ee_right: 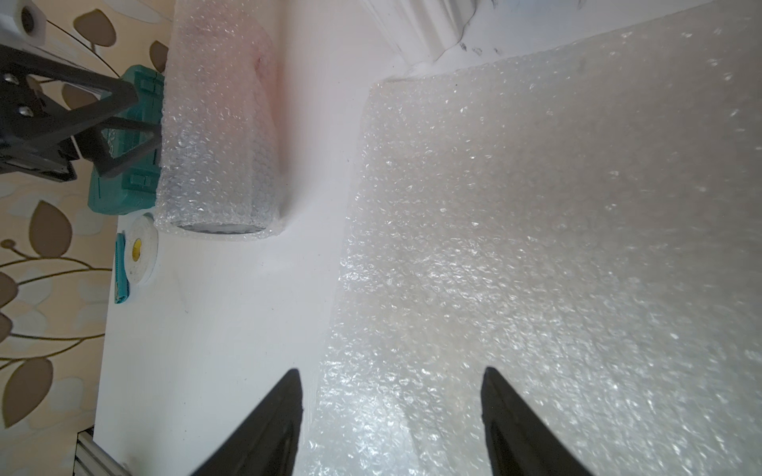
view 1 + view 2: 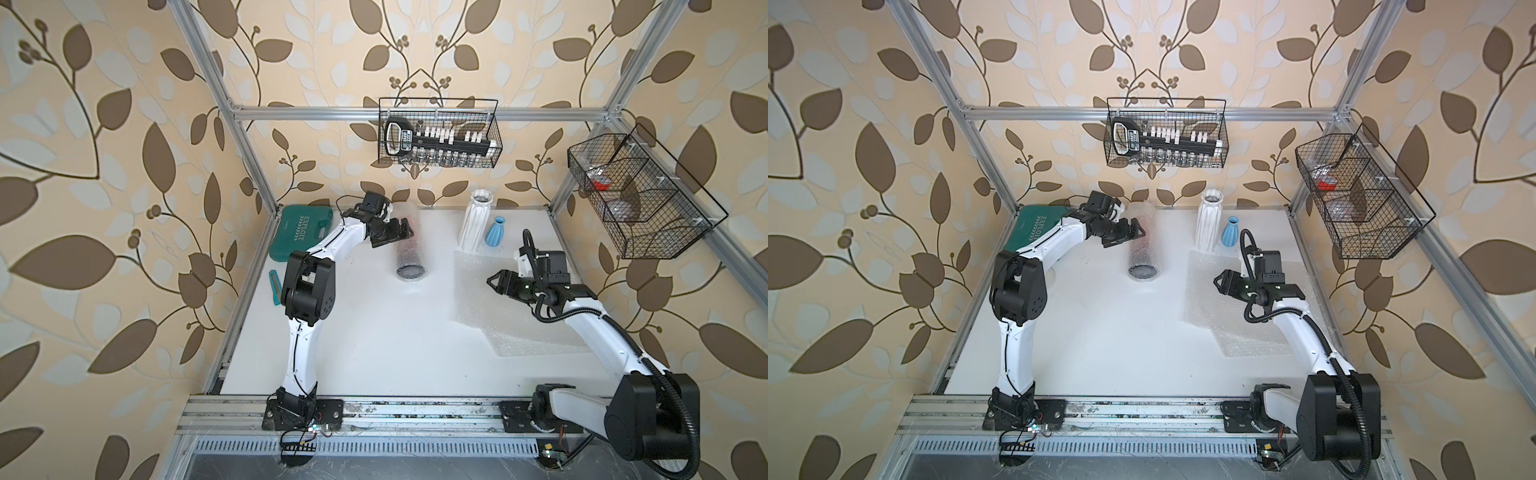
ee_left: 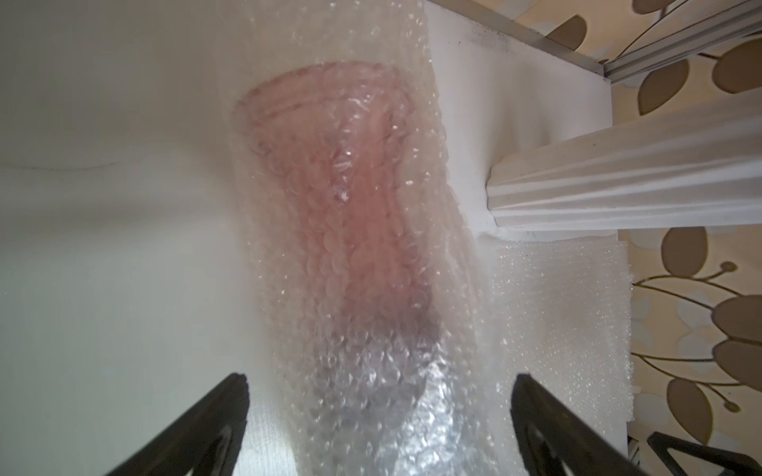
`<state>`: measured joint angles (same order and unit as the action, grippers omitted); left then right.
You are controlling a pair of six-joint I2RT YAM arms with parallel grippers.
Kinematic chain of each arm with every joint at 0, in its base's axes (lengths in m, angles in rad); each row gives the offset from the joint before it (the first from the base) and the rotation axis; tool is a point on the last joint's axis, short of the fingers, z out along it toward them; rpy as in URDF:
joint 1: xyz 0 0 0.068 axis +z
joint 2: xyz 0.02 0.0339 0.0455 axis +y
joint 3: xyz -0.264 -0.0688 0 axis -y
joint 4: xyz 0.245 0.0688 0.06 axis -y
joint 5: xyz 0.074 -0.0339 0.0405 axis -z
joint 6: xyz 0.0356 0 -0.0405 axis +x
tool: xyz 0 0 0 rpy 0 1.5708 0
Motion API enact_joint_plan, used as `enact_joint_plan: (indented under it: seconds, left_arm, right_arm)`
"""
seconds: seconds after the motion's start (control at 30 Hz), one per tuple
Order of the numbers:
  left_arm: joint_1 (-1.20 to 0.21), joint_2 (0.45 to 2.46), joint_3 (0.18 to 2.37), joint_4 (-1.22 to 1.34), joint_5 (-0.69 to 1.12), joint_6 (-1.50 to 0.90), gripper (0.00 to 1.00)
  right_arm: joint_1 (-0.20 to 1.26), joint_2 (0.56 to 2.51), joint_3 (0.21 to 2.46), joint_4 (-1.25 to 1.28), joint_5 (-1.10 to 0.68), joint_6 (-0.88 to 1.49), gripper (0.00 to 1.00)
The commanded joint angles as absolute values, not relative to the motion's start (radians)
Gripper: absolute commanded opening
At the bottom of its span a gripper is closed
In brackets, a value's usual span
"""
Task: Unwrap the vase from the bubble wrap
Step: Move the bubble wrap to the center of the board.
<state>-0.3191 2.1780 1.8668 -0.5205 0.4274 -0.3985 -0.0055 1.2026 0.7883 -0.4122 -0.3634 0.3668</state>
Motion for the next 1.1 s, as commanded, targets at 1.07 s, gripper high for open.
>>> enact_joint_plan:
  seconds: [1.07]
  left_arm:
    - [-0.345, 1.924, 1.313, -0.348, 0.534, -0.514, 0.94]
  right_arm:
    - [0.18, 1.306, 0.792, -0.382, -0.34, 0.392, 0.71]
